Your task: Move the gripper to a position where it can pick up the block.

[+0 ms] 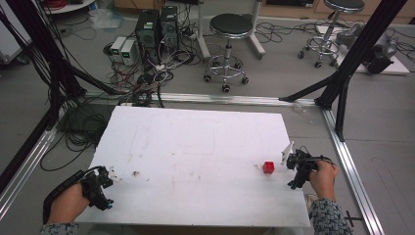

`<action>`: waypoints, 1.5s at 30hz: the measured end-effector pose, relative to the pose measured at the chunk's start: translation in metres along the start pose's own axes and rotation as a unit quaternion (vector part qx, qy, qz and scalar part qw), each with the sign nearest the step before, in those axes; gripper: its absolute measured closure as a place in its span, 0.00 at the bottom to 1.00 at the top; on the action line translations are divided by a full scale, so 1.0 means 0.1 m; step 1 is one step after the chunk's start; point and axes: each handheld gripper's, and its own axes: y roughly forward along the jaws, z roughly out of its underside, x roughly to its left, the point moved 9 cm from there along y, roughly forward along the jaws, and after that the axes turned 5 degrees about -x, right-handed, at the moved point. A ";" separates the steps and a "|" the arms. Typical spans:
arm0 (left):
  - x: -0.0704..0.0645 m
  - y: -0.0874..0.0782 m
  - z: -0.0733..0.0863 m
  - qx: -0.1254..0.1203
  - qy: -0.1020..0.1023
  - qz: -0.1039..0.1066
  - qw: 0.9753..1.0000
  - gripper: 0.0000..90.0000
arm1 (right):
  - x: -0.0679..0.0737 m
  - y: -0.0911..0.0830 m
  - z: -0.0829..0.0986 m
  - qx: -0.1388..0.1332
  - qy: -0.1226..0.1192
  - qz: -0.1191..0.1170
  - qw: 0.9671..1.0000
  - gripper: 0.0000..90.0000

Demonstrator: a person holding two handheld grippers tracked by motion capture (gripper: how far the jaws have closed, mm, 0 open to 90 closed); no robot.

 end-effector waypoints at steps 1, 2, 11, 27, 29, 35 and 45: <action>0.00 0.00 0.00 0.000 0.000 0.000 1.000 0.24 | 0.00 0.00 0.00 0.000 0.000 0.000 1.000 0.09; 0.00 0.00 0.00 0.001 0.001 0.001 1.000 0.24 | -0.05 -0.02 -0.04 0.003 -0.010 0.006 1.000 0.09; 0.01 -0.01 0.00 0.001 0.004 0.001 1.000 0.24 | -0.21 -0.03 -0.23 -0.005 -0.046 0.021 0.999 0.09; 0.00 -0.03 0.01 -0.005 -0.001 0.002 1.000 0.24 | -0.23 0.15 -0.65 0.007 -0.096 -0.002 0.995 0.09; 0.00 -0.04 0.01 -0.005 -0.001 0.003 1.000 0.24 | -0.21 0.18 -0.69 0.010 -0.101 -0.015 0.995 0.09; 0.00 -0.05 0.01 -0.004 0.002 0.001 1.000 0.24 | -0.17 0.25 -0.72 0.025 -0.114 -0.023 0.993 0.09; -0.01 -0.05 0.01 -0.007 0.001 0.001 1.000 0.24 | -0.17 0.26 -0.72 0.022 -0.114 -0.025 0.993 0.09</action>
